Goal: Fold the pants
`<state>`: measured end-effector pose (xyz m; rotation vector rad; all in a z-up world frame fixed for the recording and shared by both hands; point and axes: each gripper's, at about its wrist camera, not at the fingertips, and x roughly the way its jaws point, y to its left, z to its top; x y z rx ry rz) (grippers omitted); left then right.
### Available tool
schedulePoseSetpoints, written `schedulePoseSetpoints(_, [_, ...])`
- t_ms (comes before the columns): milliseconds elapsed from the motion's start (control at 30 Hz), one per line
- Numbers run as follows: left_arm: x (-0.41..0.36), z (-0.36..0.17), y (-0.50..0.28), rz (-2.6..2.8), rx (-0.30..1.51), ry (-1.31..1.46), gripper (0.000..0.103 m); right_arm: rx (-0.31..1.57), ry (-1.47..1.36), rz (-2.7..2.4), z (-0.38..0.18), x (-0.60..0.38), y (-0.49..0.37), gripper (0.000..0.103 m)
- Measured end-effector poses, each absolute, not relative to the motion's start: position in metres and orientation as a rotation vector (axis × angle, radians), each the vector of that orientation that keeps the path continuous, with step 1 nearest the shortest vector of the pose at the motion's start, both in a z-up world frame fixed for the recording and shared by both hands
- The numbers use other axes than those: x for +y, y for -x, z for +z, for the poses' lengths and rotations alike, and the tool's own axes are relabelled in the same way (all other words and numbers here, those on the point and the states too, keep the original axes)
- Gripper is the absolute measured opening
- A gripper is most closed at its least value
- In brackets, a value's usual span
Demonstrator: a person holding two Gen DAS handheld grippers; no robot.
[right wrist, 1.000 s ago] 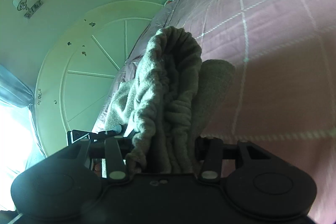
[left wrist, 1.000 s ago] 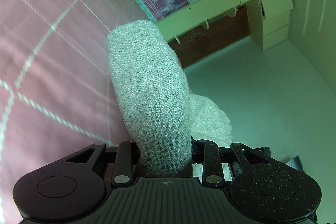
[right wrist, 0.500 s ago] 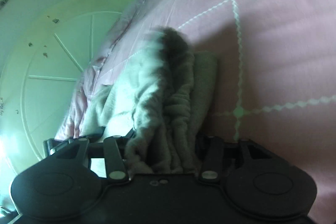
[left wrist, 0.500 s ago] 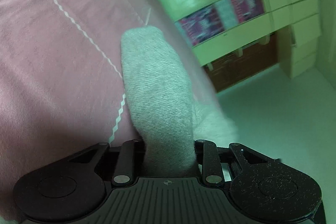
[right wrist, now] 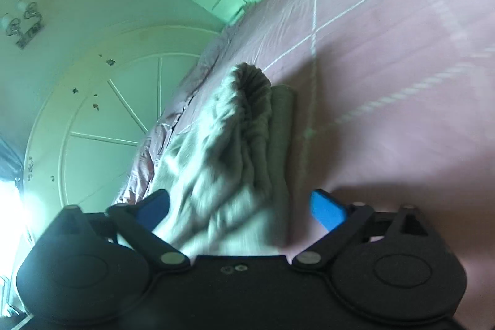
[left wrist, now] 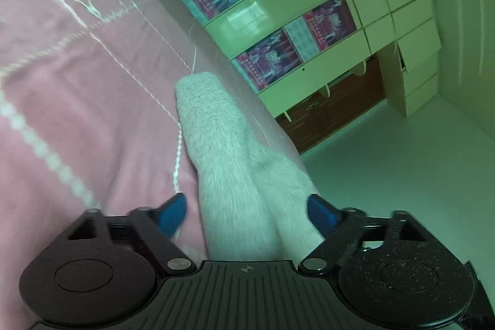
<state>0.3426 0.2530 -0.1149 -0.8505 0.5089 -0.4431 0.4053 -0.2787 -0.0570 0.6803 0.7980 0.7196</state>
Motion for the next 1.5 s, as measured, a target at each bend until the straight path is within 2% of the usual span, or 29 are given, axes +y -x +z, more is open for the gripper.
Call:
schedulePoseSetpoints(67, [0.258, -0.106, -0.309, -0.398, 0.507, 0.785, 0.103, 0.791, -0.684, 0.652, -0.054, -0.301, -0.377, 0.097])
schedulePoseSetpoints(367, [0.222, -0.084, -0.193, -0.215, 0.577, 0.461, 0.103, 0.714, -0.581, 0.520, -0.052, -0.320, -0.249, 0.097])
schedulePoseSetpoints(600, [0.185, -0.062, -0.117, -0.056, 0.502, 0.408, 0.103, 0.679, -0.596, 0.464, -0.048, -0.310, -0.174, 0.097])
schedulePoseSetpoints(767, [0.151, -0.038, -0.073, -0.013, 0.441, 0.311, 0.103, 0.595, -0.499, 0.465, -0.015, -0.285, -0.127, 0.097])
schedulePoseSetpoints(1000, [0.103, -0.003, -0.028, 0.026, 0.403, 0.232, 0.103, 0.452, -0.273, 0.410, 0.026, -0.248, -0.070, 0.097])
schedulePoseSetpoints(1300, [0.041, 0.026, 0.014, 0.002, 0.447, 0.187, 0.103, 0.399, -0.152, 0.374, 0.047, -0.214, -0.031, 0.097])
schedulePoseSetpoints(1500, [0.037, 0.034, 0.022, 0.006, 0.447, 0.206, 0.103, 0.356, -0.012, 0.312, 0.053, -0.206, -0.028, 0.097])
